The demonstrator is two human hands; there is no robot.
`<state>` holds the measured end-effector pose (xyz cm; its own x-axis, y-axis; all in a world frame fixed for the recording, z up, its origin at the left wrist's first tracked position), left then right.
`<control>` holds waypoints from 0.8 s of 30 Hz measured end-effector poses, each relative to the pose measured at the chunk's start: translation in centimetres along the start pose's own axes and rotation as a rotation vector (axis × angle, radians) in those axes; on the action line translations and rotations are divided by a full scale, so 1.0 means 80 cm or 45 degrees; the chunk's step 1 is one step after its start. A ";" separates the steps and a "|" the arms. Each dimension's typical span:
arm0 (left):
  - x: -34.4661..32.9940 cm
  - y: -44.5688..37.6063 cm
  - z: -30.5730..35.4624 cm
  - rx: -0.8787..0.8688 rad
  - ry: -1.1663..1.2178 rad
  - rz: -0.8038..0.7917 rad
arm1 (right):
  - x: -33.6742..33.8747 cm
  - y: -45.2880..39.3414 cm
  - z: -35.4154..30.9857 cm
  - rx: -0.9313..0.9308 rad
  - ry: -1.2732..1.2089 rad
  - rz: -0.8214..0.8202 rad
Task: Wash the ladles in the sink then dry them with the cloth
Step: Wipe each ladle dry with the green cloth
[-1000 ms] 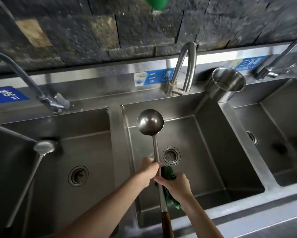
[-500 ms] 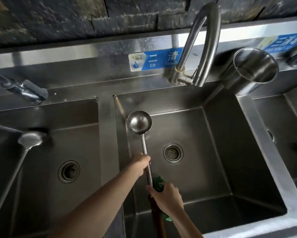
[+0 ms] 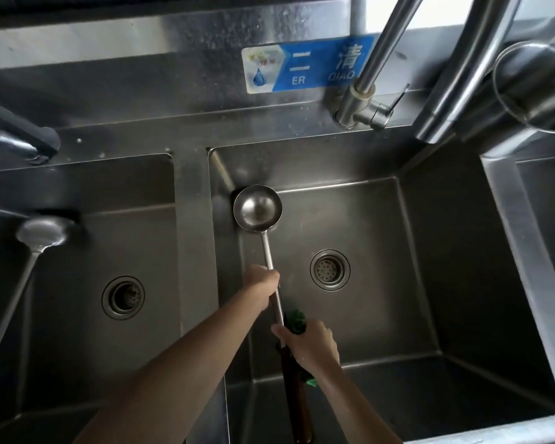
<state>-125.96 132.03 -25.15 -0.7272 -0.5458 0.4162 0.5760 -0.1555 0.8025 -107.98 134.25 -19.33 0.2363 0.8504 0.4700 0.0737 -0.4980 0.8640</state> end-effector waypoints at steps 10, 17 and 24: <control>0.014 0.054 0.032 -0.395 -0.515 -0.044 | 0.027 0.016 0.003 -0.073 -0.193 0.123; 0.063 0.142 0.063 -0.704 -0.356 -0.313 | 0.067 0.072 -0.053 0.087 -0.355 0.255; 0.200 0.182 0.065 -0.835 0.028 -0.190 | 0.031 0.182 -0.158 0.381 -0.807 0.113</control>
<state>-131.13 125.30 -4.59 -0.8128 -0.4953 0.3065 0.5825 -0.6948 0.4218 -118.55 131.25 -3.33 0.7656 0.5874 0.2624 0.2699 -0.6635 0.6978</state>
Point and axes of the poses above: each hand's wrist, its own y-axis away from the middle knuckle, its own x-axis out of the back of the hand, z = x × y, the point moved 7 cm from there along -y, towards the middle knuckle, and after that the axes turned 5 degrees about -x, right-handed, at the moved point
